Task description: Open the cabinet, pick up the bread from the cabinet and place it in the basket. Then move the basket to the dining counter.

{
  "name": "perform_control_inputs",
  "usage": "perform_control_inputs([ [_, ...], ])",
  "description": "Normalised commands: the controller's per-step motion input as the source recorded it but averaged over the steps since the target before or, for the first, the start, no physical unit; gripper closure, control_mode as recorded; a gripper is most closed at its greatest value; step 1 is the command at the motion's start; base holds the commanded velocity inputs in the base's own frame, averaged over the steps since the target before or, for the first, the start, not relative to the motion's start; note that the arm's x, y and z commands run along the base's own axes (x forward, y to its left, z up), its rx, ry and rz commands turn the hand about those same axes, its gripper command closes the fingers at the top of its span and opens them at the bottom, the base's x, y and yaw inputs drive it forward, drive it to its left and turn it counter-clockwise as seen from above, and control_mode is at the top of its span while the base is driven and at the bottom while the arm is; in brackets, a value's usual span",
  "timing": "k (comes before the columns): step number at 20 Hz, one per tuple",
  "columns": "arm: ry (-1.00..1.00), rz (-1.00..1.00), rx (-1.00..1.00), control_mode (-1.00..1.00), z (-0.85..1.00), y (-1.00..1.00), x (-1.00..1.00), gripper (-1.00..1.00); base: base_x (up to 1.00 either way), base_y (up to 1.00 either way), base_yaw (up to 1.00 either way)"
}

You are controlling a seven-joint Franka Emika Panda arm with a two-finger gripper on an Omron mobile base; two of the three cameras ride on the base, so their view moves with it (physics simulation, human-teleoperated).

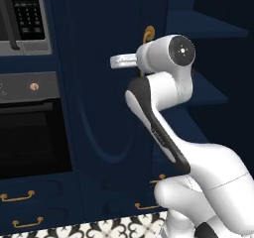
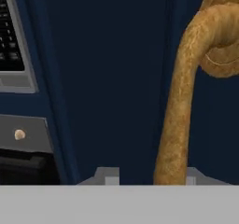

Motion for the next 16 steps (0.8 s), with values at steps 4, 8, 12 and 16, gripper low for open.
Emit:
perform_control_inputs([
  [4, 0.0, 0.0, 0.0, -1.0, -0.21, 1.0, -0.97, 1.0, 0.0, 0.0, 0.0],
  [8, 0.0, 0.0, 0.0, -1.0, -0.14, 1.0, -0.86, 1.0, 0.0, 0.0, 0.0],
  [12, -0.04, 0.0, 0.11, -1.0, 0.07, 0.79, -0.94, 1.0, 0.0, 0.0, 0.0],
  [16, -0.13, 0.0, 0.31, -1.0, 0.35, -0.24, -1.0, -1.0, 0.0, 0.0, 0.0],
])
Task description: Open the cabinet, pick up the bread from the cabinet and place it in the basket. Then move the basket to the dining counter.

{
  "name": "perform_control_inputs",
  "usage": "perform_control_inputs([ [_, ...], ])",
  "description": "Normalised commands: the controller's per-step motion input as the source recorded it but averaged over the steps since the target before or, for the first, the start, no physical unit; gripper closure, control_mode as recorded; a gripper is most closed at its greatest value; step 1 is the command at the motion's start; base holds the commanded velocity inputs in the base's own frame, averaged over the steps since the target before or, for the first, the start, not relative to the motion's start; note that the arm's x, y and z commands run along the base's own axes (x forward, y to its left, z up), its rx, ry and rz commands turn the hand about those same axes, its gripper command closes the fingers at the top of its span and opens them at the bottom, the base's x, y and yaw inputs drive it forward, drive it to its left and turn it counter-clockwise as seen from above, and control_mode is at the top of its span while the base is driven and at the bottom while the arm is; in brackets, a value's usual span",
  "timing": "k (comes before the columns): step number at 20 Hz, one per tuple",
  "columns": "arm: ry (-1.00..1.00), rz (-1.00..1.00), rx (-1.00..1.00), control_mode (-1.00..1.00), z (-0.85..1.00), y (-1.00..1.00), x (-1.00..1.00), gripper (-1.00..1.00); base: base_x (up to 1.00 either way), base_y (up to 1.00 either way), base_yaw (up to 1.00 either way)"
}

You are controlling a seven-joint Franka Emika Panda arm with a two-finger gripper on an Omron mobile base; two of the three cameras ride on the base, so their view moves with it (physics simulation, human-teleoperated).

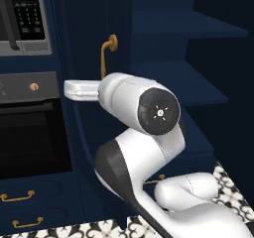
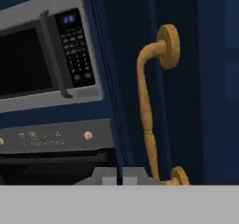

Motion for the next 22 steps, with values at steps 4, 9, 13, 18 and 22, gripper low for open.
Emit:
perform_control_inputs([
  [4, -0.07, 0.0, 0.39, -1.0, 0.27, -0.81, -0.64, -1.0, 0.0, 0.0, 0.0],
  [9, 0.19, 0.02, 0.77, -1.0, -0.03, -1.0, 0.11, -1.0, 0.0, 0.0, 0.0],
  [13, 0.23, 0.26, 0.86, -1.0, -0.04, -0.54, 0.48, -1.0, 0.0, 0.0, 0.0],
  [18, 0.28, 0.43, 0.6, -1.0, -0.05, -0.02, 0.43, -1.0, 0.0, 0.0, 0.0],
  [22, 0.32, 0.36, 0.2, -1.0, -0.17, 0.54, 0.44, -1.0, 0.0, 0.0, 0.0],
])
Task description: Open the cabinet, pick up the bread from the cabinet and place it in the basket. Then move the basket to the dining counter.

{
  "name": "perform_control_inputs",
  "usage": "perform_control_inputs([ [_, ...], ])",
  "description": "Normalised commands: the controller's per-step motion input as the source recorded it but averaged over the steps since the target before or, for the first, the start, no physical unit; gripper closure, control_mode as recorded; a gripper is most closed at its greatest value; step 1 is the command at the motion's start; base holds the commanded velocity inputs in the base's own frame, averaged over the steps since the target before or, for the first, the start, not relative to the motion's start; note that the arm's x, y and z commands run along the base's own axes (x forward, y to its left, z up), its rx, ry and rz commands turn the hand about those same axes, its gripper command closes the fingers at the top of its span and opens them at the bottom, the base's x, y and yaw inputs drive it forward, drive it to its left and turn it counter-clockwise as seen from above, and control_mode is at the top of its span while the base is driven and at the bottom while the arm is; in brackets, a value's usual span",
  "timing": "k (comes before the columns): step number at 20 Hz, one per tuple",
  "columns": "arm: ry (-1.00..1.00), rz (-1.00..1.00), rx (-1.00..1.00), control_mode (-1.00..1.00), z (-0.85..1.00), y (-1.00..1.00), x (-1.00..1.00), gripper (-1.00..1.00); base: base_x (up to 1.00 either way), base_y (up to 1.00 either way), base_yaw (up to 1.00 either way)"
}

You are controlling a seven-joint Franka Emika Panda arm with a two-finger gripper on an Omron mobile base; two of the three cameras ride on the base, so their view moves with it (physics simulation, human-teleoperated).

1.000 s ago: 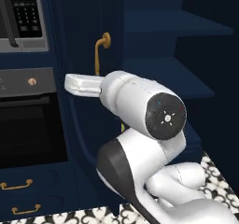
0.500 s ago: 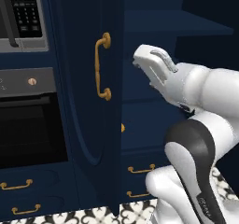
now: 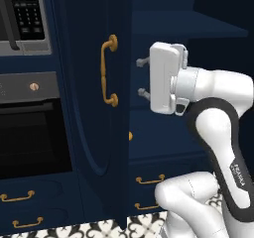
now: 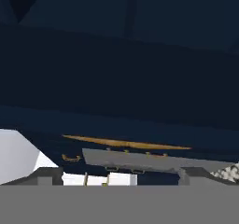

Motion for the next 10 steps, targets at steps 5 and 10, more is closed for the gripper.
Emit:
perform_control_inputs([
  [5, 0.1, 0.31, 0.19, -1.0, 0.01, 0.05, 0.14, -1.0, 0.0, 0.0, 0.0],
  [10, 0.02, 0.17, 0.13, -1.0, 0.01, -0.03, 0.04, -1.0, 0.0, 0.0, 0.0],
])
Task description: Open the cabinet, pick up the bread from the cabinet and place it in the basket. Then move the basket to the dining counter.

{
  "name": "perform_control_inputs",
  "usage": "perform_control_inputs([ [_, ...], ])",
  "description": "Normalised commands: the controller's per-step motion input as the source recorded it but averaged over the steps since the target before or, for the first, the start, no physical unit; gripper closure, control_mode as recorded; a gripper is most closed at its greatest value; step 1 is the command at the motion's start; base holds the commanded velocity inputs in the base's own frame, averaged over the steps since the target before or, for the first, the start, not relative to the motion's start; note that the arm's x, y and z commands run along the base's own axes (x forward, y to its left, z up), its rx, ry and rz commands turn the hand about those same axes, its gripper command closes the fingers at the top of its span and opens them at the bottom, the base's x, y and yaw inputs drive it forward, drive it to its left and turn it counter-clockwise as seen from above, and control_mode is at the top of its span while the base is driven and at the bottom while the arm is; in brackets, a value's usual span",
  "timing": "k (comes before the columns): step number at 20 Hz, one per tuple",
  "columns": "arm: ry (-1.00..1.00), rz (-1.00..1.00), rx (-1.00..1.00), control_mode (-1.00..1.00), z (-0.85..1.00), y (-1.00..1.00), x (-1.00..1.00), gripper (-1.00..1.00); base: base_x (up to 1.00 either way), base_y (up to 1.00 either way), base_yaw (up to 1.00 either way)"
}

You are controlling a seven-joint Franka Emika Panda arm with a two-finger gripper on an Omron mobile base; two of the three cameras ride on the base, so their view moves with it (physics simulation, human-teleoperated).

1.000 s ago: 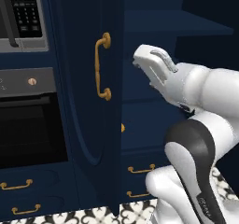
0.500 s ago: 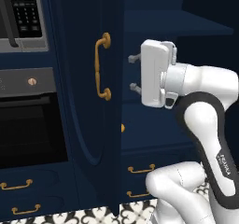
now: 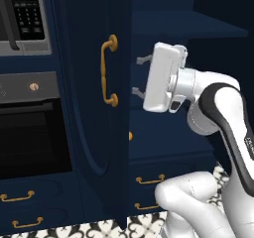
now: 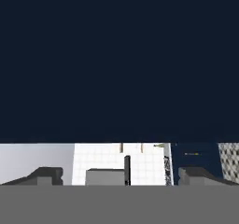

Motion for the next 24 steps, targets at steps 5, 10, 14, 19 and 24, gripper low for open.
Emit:
perform_control_inputs([
  [5, 0.01, 0.05, 0.05, -1.0, 0.08, -0.4, 0.22, -1.0, 0.0, 0.0, 0.0],
  [10, 0.0, 0.1, 0.09, -1.0, 0.05, -0.67, 0.22, -1.0, 0.0, 0.0, 0.0],
  [14, 0.02, 0.1, 0.0, -1.0, -0.13, -0.08, 0.94, -1.0, 0.0, 0.0, 0.0],
  [19, 0.04, 0.33, 0.0, -1.0, -0.25, 0.05, 0.83, -1.0, 0.0, 0.0, 0.0],
  [24, 0.0, 0.47, 0.0, -1.0, -0.23, 0.62, 0.34, -1.0, 0.0, 0.0, 0.0],
])
